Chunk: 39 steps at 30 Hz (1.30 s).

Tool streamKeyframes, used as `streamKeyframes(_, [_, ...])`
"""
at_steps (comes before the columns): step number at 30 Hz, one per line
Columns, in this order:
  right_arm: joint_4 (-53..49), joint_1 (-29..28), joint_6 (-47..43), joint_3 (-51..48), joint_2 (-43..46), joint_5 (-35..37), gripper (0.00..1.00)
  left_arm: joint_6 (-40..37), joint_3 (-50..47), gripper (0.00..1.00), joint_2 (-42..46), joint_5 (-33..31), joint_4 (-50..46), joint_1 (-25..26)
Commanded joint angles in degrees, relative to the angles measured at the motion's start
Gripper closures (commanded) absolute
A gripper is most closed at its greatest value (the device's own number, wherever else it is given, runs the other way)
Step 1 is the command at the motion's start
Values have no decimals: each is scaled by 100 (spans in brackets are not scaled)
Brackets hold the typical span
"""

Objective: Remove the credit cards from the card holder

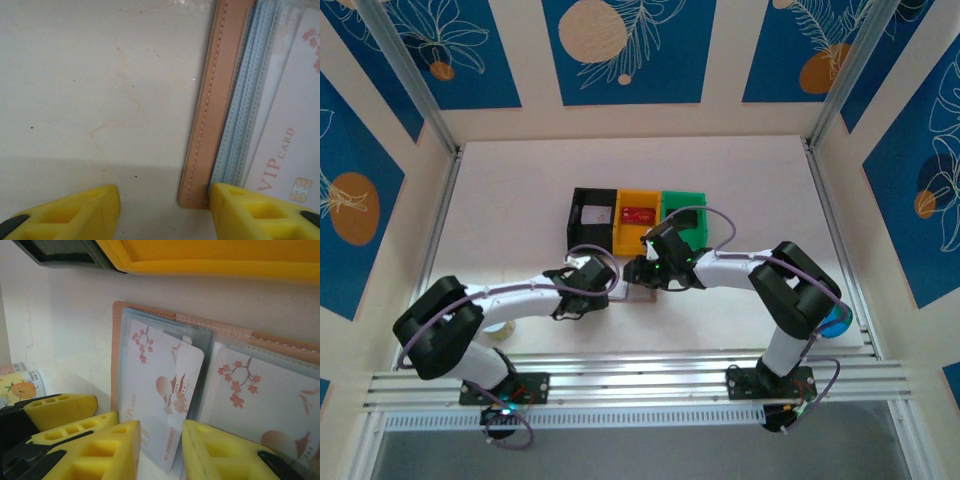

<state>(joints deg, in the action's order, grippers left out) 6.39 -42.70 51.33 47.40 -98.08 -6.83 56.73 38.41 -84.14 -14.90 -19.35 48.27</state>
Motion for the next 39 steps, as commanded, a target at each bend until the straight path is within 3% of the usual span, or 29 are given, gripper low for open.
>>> streamKeyframes(1, [17, -28, -113, 120, -155, 94, 71, 185, -253, 48, -504, 447, 286, -46])
streamKeyframes(27, [916, 33, -248, -178, -504, -61, 76, 237, -497, 48, -686, 663, 726, -3])
streamKeyframes(39, [902, 165, -275, -219, -504, 262, 74, 225, -523, 48, -730, 676, 779, 20])
